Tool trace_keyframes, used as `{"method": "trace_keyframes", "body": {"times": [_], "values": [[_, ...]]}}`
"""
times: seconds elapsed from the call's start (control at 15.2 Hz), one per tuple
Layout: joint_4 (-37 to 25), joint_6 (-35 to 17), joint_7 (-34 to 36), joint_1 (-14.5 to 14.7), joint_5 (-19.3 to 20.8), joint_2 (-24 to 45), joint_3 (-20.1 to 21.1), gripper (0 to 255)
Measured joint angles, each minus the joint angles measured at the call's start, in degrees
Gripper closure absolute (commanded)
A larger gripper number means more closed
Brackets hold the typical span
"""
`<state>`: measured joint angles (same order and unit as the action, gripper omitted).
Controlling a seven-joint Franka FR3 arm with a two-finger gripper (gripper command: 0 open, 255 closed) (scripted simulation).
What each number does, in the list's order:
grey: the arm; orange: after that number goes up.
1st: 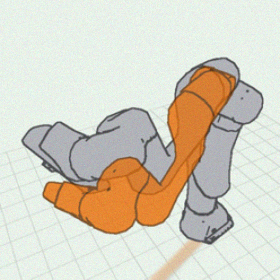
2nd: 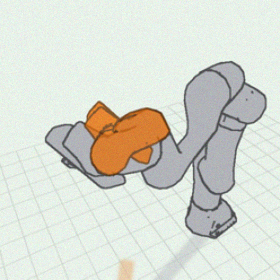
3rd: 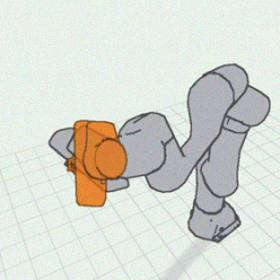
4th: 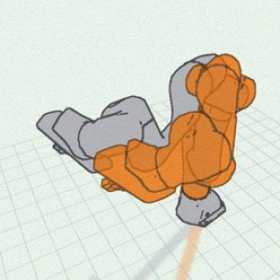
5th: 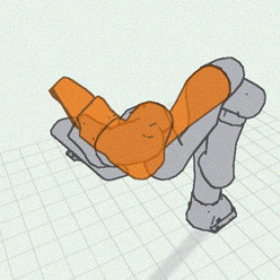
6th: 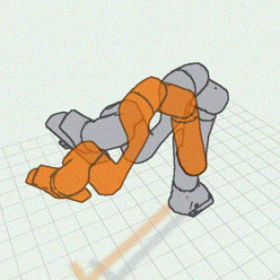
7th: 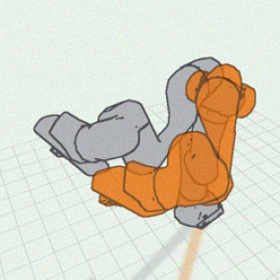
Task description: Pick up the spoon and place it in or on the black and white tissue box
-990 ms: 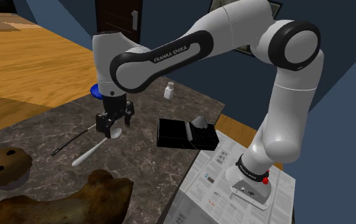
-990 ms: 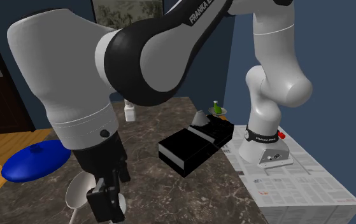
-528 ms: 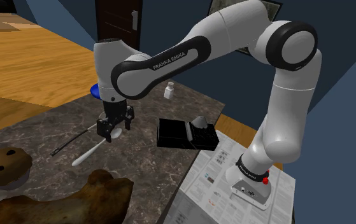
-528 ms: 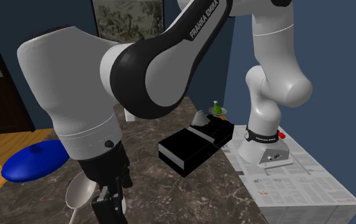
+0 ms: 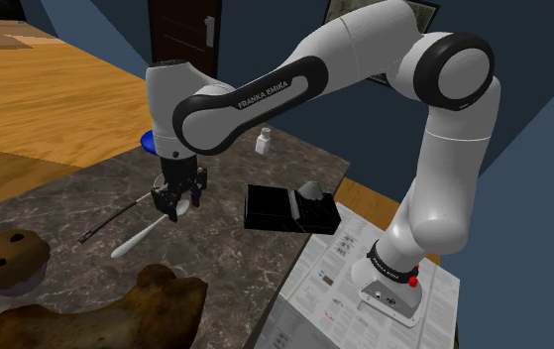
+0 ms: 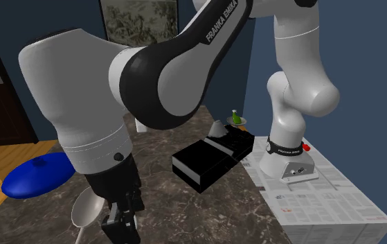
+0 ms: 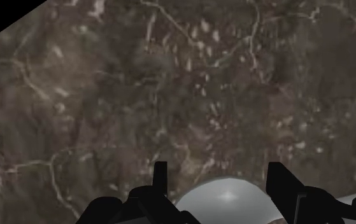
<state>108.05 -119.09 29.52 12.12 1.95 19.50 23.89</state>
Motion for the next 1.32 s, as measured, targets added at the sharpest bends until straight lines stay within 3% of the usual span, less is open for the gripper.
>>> {"method": "trace_keyframes", "body": {"times": [0.4,1.32], "values": [[-0.16,0.3,-0.03,-0.02,-0.06,-0.13,0.03,255],[-5.01,9.39,-0.5,-0.62,-1.98,-4.74,0.78,255]]}}
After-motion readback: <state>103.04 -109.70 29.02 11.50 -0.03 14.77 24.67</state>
